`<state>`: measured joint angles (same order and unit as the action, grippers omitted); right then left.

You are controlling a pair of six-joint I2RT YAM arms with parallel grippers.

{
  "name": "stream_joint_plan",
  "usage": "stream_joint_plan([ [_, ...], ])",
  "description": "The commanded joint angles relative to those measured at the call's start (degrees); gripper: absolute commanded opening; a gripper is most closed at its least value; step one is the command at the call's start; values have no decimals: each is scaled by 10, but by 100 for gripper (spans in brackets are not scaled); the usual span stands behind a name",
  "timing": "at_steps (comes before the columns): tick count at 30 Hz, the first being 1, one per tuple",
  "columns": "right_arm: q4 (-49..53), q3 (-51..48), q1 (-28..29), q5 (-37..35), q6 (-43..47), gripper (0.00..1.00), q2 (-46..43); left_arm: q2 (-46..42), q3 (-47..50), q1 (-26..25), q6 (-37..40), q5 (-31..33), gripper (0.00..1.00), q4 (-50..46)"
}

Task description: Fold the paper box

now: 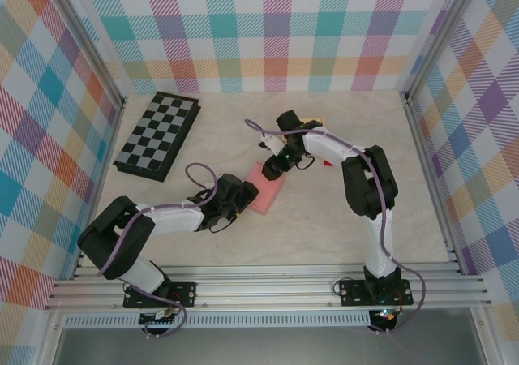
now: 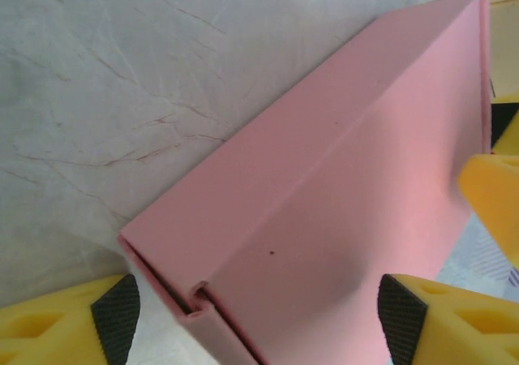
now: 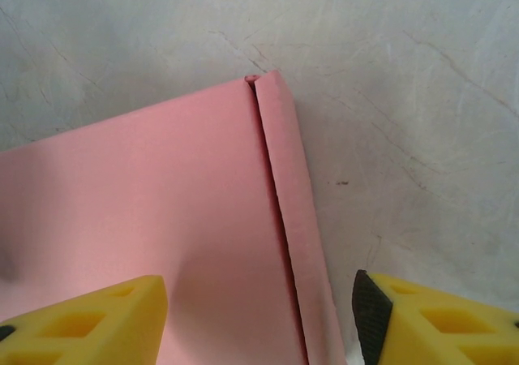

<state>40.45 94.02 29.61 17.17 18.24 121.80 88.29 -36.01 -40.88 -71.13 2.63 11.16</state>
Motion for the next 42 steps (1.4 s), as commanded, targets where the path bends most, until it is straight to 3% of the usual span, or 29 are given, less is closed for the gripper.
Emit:
stream_joint_plan([
  [1,-9,-26,-2,31,-14,63,-3,19,-19,-9,6,6,74,13],
  [7,-43,-75,-2,45,-38,61,-30,33,-43,-9,24,23,53,-4],
  [10,-61,-93,-2,55,-82,55,-50,35,-56,-5,40,31,46,-13],
  [17,-162,-156,-2,41,-287,51,-116,61,-138,37,119,-12,47,-57],
  [23,-196,-152,-3,-21,-410,51,-144,102,-213,82,197,-61,47,-71],
  [34,-185,9,-2,-73,-442,51,-43,237,-398,173,312,-170,47,-111],
  [42,-180,111,-2,-84,-436,51,50,325,-522,227,371,-197,47,-165],
])
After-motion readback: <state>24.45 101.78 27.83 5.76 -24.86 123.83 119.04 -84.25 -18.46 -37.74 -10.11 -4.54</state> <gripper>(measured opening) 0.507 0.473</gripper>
